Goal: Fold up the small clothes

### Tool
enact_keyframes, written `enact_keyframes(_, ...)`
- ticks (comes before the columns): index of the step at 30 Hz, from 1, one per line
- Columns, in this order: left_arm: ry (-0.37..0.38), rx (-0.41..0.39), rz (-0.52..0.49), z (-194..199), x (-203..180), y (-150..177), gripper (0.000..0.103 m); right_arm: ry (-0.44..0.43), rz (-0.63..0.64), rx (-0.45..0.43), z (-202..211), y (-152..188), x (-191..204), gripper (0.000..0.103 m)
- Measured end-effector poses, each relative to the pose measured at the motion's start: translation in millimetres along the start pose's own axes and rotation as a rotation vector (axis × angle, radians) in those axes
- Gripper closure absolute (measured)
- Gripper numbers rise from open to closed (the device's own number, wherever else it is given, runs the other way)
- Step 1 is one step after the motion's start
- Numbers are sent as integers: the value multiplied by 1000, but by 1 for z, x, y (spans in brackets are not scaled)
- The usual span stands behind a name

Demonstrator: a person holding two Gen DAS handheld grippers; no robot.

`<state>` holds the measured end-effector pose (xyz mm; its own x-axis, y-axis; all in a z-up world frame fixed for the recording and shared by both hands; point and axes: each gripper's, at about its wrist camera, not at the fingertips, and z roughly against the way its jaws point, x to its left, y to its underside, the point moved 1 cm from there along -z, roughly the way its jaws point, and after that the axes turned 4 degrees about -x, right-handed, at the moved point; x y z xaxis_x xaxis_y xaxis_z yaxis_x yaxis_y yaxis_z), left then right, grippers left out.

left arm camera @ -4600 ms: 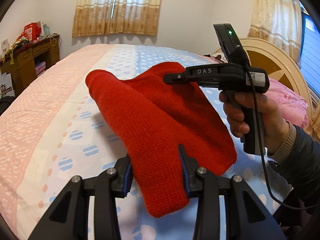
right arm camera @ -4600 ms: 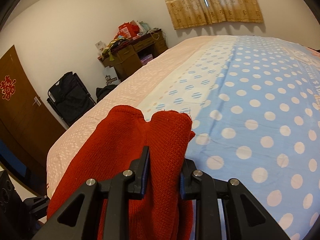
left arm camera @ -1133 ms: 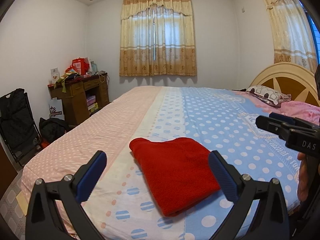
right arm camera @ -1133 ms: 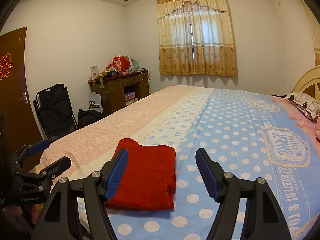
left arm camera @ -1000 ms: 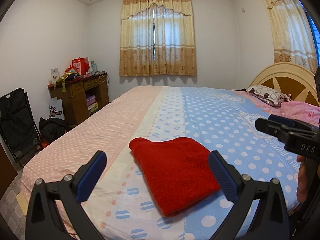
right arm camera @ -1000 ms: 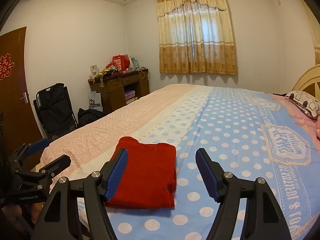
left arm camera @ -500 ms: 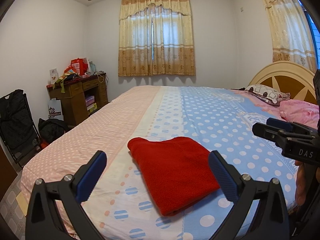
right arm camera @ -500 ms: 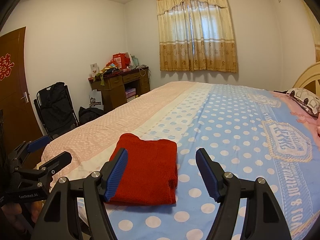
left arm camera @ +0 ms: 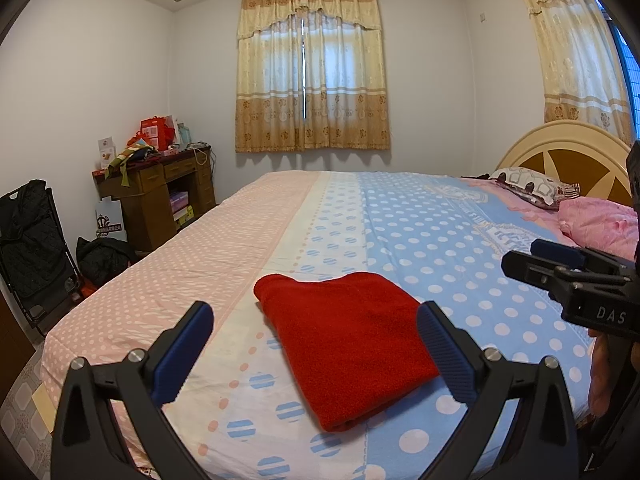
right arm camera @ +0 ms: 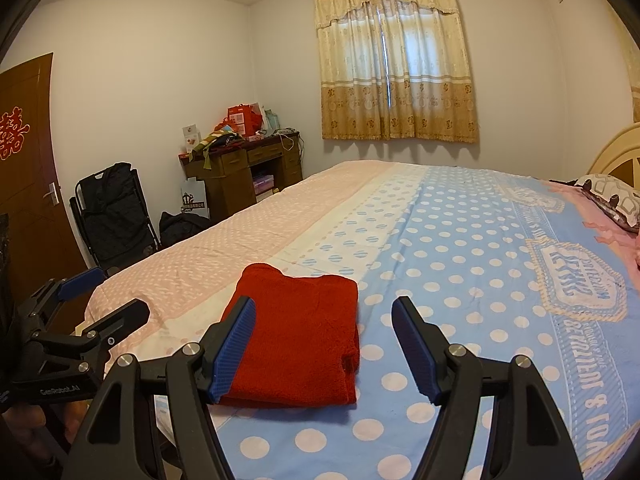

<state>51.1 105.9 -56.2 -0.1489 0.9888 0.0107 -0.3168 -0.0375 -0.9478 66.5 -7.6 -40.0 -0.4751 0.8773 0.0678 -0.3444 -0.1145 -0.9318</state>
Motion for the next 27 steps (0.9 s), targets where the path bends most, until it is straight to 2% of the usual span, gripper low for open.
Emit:
enact_keyframes(9, 1, 7, -2, -1, 0, 0, 0, 0, 1, 0, 0, 0, -1, 32)
enact_keyframes(12, 25, 20, -3, -2, -3, 2, 0, 0, 1, -1, 1, 0, 1, 32)
enact_keyframes(27, -19, -4, 7, 0, 3, -5, 0, -3, 6, 2, 3, 1, 8, 32)
